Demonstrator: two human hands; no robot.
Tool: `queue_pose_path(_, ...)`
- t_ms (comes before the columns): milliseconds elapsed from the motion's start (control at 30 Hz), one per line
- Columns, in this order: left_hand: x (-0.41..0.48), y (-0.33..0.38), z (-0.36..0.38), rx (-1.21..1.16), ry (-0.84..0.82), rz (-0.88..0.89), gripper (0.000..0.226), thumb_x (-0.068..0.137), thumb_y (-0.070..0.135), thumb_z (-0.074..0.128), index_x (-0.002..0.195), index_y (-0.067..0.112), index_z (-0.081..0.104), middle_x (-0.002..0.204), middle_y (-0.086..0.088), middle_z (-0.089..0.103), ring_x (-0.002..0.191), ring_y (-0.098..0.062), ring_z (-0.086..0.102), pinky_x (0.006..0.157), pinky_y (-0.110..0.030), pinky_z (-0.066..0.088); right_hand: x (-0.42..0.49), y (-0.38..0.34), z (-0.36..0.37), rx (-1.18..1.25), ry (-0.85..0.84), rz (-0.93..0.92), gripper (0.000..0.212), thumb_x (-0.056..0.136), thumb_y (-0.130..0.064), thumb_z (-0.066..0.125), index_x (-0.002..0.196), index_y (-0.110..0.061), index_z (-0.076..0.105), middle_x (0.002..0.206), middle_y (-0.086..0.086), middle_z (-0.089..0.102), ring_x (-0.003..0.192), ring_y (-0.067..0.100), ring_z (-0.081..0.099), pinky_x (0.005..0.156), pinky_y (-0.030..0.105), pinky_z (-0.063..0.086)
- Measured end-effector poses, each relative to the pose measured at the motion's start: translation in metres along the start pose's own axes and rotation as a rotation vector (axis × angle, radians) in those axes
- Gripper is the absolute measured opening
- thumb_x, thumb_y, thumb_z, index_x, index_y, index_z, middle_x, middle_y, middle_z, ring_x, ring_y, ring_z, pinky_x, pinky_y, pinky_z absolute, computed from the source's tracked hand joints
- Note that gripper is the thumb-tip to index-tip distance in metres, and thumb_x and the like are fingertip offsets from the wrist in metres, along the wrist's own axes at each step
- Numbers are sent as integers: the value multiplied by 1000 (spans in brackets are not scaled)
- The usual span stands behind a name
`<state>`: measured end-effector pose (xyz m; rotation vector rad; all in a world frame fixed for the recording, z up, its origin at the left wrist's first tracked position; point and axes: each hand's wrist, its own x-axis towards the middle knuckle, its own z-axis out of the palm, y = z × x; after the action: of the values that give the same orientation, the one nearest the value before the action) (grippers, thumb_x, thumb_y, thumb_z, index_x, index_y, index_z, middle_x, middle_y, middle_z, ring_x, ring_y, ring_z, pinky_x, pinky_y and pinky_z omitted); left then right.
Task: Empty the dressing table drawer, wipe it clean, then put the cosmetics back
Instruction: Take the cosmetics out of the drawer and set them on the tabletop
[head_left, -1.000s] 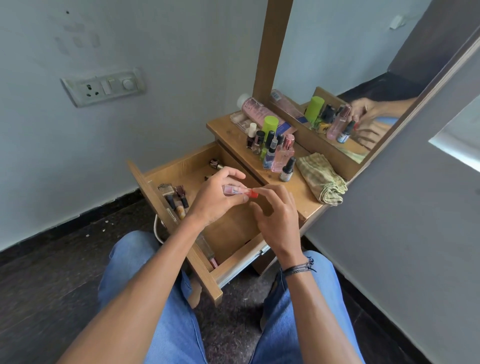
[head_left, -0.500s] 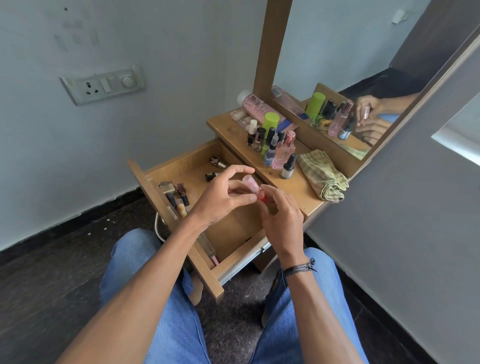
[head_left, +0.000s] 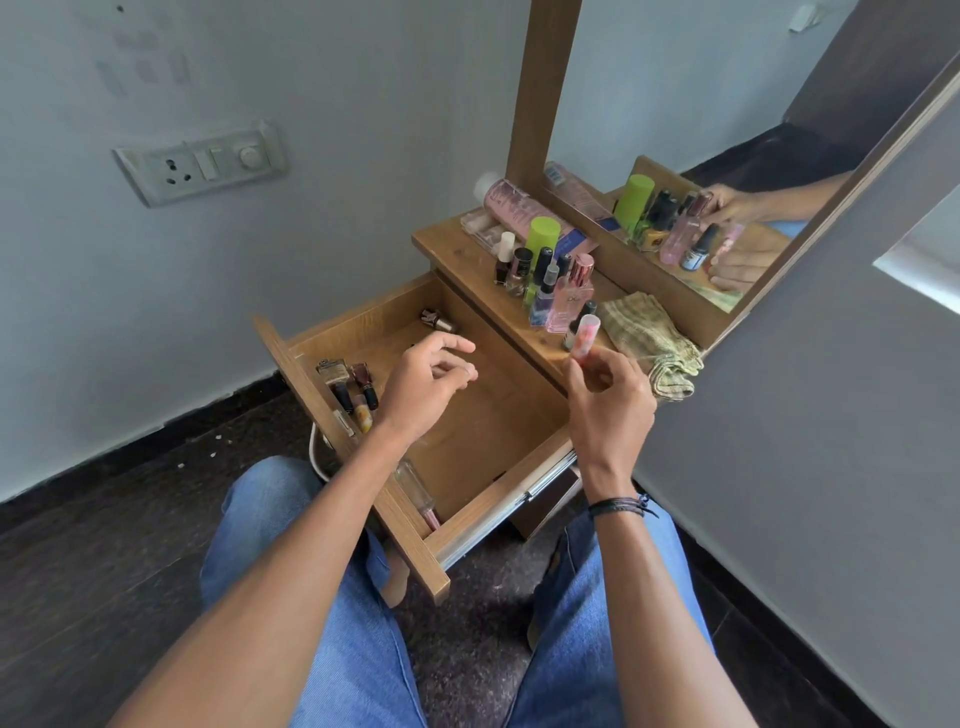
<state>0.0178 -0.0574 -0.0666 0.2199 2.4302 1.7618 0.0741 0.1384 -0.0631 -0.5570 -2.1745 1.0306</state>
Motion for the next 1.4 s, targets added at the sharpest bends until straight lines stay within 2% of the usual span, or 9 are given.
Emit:
queue_pose_path(233,3,-8,-19,689,140,-43,14,98,18,60,107,26,66,99,2,75,88,-20,66,60,-31,48,4,-2,8,-115,38,67,22,90,-38,74,105,-23,78,99,-8,73,95,13,55,76,23,35)
queue_pose_path(367,-2,-15,-22,946,58,-69,25,95,16,67,120,18,67,123,-5,70,115,-28,57,89,-41,52,4,1,7,-135,21,59,30,88,-37,77,113,-20,76,108,-4,72,100,16,56,82,23,35)
queue_pose_path(500,-5,-14,-22,1109,-182,-202,26,92,23,74,116,15,69,129,-2,63,125,-27,47,99,-46,46,-6,2,2,-14,46,52,45,88,-32,79,127,-13,67,110,0,64,96,12,61,87,23,47)
queue_pose_path(567,-9,-11,-21,1126,-318,-264,32,90,32,76,117,15,69,132,-2,60,131,-26,42,100,-47,43,-16,-1,0,58,103,-8,41,91,-23,76,128,-11,65,105,0,60,90,0,54,84,20,50)
queue_pose_path(733,-14,2,-18,1174,-532,-379,49,86,38,78,128,16,66,151,-7,44,151,-31,22,112,-54,34,-38,-18,4,26,170,-379,14,91,-3,70,104,-7,71,89,0,58,82,16,47,79,20,38)
queue_pose_path(900,-13,5,-20,1178,-557,-453,22,92,17,74,113,21,74,152,-9,44,146,-28,31,110,-46,40,-62,-28,22,-104,-273,-504,6,93,-6,67,92,-12,70,88,-2,63,79,16,52,70,26,46)
queue_pose_path(1100,-20,13,-22,1267,-608,-433,67,88,-13,44,144,22,55,163,-20,14,144,-44,33,106,-48,42,-81,-25,37,-448,-853,-452,23,97,-34,64,110,-18,72,105,-1,66,97,20,62,81,36,56)
queue_pose_path(1300,-15,0,-22,1215,-528,-359,55,87,-14,48,125,19,69,154,-17,41,148,-33,29,110,-51,38,-85,-32,46,-661,-987,-427,39,93,-54,65,100,-17,72,91,2,71,85,24,68,78,36,54)
queue_pose_path(1400,-14,-3,-21,1203,-456,-318,43,94,-9,53,125,15,69,149,-17,49,149,-29,30,113,-50,34,-90,-39,52,-663,-1022,-397,25,94,-38,64,103,-16,72,95,5,72,85,27,69,74,37,57)
